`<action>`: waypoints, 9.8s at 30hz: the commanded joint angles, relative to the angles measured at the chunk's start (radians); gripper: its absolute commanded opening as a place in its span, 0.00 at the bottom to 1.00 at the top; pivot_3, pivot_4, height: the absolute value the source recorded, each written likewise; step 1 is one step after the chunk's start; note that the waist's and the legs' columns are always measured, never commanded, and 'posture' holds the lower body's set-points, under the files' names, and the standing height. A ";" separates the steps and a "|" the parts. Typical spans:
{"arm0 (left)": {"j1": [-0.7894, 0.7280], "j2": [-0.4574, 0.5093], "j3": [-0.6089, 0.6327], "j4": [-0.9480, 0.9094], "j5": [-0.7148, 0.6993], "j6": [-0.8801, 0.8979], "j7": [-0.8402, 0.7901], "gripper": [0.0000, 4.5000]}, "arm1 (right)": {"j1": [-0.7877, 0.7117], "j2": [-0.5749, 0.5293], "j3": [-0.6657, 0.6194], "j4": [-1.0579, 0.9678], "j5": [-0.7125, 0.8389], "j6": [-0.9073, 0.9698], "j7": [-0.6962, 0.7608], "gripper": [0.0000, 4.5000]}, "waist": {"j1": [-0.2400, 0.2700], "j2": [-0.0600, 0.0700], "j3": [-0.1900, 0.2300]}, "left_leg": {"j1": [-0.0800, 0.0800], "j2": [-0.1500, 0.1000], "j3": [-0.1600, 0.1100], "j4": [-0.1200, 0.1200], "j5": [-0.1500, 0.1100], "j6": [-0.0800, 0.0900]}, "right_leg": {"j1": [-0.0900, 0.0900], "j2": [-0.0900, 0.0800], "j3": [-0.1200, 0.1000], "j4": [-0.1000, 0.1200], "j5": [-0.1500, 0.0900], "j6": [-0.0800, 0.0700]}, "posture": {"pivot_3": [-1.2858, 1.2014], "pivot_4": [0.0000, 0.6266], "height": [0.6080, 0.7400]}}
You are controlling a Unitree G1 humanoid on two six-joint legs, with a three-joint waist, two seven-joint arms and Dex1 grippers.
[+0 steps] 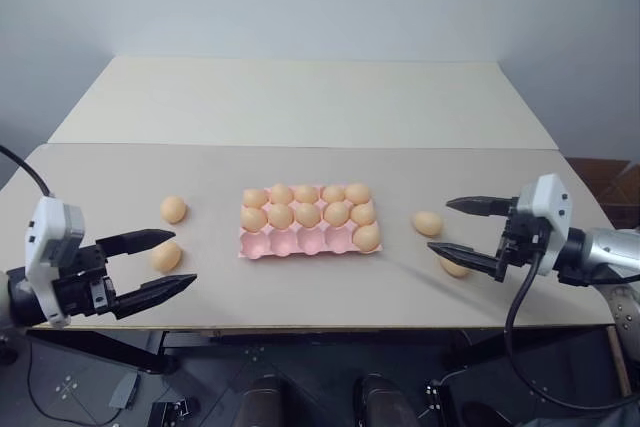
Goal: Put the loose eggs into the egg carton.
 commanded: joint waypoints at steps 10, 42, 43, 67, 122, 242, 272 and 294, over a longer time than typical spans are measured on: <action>-0.122 0.027 -0.077 0.008 -0.051 -0.019 -0.020 1.00 | 0.124 -0.109 -0.077 -0.070 -0.059 0.149 -0.106 1.00 | -0.002 0.000 0.000 | 0.000 0.000 0.001 0.000 0.000 0.000 | 0.000 0.000 0.001 -0.001 0.000 0.000 | 0.52 0.24 1.00; -0.118 0.032 -0.100 0.013 0.002 -0.036 -0.042 1.00 | -0.272 0.154 0.262 -0.210 -0.079 0.513 -0.399 0.44 | -0.020 0.000 0.000 | -0.003 0.002 0.002 -0.001 0.000 0.000 | -0.008 0.004 0.006 0.002 0.002 0.002 | 0.52 0.24 1.00; -0.112 0.033 -0.094 0.009 0.000 -0.034 -0.041 1.00 | -0.304 0.191 0.300 -0.211 -0.080 0.519 -0.406 0.44 | -0.021 0.000 0.000 | -0.003 0.002 0.003 -0.001 0.000 0.000 | -0.008 0.005 0.006 0.002 0.002 0.002 | 0.52 0.24 1.00; -0.033 0.062 0.016 -0.001 0.001 -0.025 -0.065 1.00 | -0.413 0.342 0.304 -0.266 -0.088 0.663 -0.480 0.99 | -0.022 0.000 0.000 | -0.007 0.001 0.004 -0.002 0.000 0.000 | -0.012 0.002 0.005 0.002 0.005 -0.002 | 0.52 0.24 1.00; 0.091 -0.020 0.082 -0.036 0.028 -0.069 -0.058 1.00 | -0.382 0.323 0.307 0.146 -0.338 0.108 -0.284 0.44 | -0.032 -0.002 -0.001 | 0.000 0.002 0.019 -0.003 0.001 0.001 | -0.013 0.005 0.020 0.002 0.009 0.000 | 0.52 0.24 1.00; -0.532 -0.004 -0.411 0.005 0.218 0.235 0.241 1.00 | -0.058 0.164 0.103 -0.239 -0.069 0.019 -0.192 1.00 | -0.025 -0.010 -0.002 | 0.001 0.013 0.024 -0.003 0.000 -0.002 | -0.014 0.017 0.024 -0.001 0.013 -0.004 | 0.52 0.24 1.00; -0.041 -0.126 -0.001 0.020 0.200 0.081 0.345 1.00 | -0.145 0.146 0.123 -0.048 -0.040 -0.042 -0.007 1.00 | -0.002 -0.011 -0.003 | 0.004 0.014 0.026 -0.003 0.000 -0.002 | -0.013 0.016 0.024 0.001 0.012 -0.006 | 0.52 0.24 1.00; -0.837 -0.300 -0.536 0.665 0.562 0.390 0.876 0.64 | -0.155 0.154 0.116 -0.098 -0.041 -0.036 -0.079 1.00 | -0.011 -0.012 -0.003 | 0.001 0.012 0.025 -0.003 0.000 -0.002 | -0.013 0.016 0.024 0.000 0.014 -0.003 | 0.52 0.24 1.00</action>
